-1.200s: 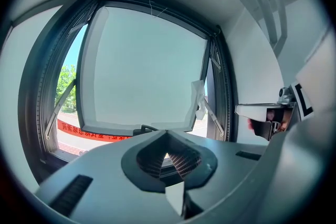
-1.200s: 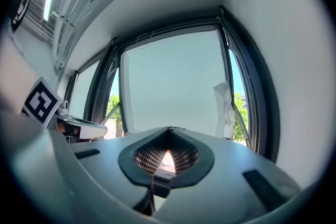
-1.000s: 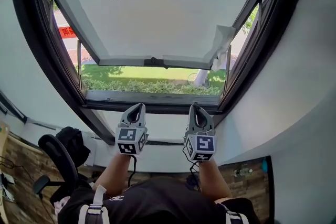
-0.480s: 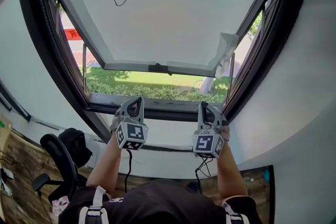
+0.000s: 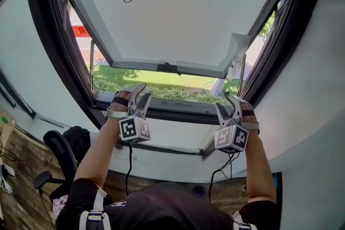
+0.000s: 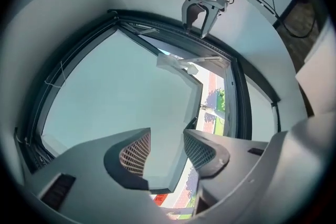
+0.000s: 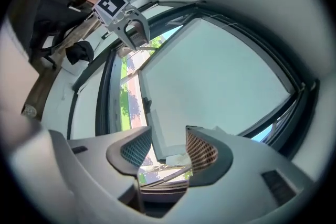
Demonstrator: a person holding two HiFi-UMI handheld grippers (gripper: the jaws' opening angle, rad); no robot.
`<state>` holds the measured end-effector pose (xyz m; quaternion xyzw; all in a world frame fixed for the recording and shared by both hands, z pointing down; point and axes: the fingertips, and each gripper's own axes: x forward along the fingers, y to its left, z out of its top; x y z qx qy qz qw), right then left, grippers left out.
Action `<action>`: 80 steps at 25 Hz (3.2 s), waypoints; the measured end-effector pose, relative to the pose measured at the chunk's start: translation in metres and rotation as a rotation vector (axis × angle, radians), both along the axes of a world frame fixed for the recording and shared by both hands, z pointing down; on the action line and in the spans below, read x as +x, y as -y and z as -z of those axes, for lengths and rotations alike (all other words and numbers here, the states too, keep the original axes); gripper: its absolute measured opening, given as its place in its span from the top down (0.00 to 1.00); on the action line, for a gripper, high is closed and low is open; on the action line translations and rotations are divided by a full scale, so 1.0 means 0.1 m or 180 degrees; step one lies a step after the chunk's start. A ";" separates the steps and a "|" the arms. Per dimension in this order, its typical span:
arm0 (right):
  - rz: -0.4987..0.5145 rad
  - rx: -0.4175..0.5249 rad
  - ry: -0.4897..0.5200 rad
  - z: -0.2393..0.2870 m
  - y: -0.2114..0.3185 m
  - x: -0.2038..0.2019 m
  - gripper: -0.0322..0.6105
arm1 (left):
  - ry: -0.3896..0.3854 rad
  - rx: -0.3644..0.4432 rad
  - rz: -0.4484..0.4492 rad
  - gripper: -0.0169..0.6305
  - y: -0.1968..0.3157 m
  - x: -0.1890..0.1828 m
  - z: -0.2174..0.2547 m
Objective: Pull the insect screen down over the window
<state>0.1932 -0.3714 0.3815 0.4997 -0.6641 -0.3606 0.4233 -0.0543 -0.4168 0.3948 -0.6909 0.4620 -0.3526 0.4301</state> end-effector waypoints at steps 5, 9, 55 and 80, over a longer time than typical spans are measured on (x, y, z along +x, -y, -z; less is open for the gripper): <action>-0.0015 0.0372 0.0103 0.37 0.06 0.04 0.63 | -0.0110 0.0223 0.0123 0.62 0.08 -0.15 0.34; -0.0015 0.0529 0.0015 0.64 0.11 0.00 0.63 | -0.0127 0.0351 0.0189 0.62 0.13 -0.30 0.74; -0.0750 0.1772 -0.0502 4.24 0.65 0.20 0.59 | 0.0450 0.1369 0.1019 0.55 0.94 -1.57 4.10; -0.0966 0.1427 -0.0839 4.16 0.79 0.29 0.62 | 0.0776 0.1223 0.1180 0.65 1.00 -1.64 4.23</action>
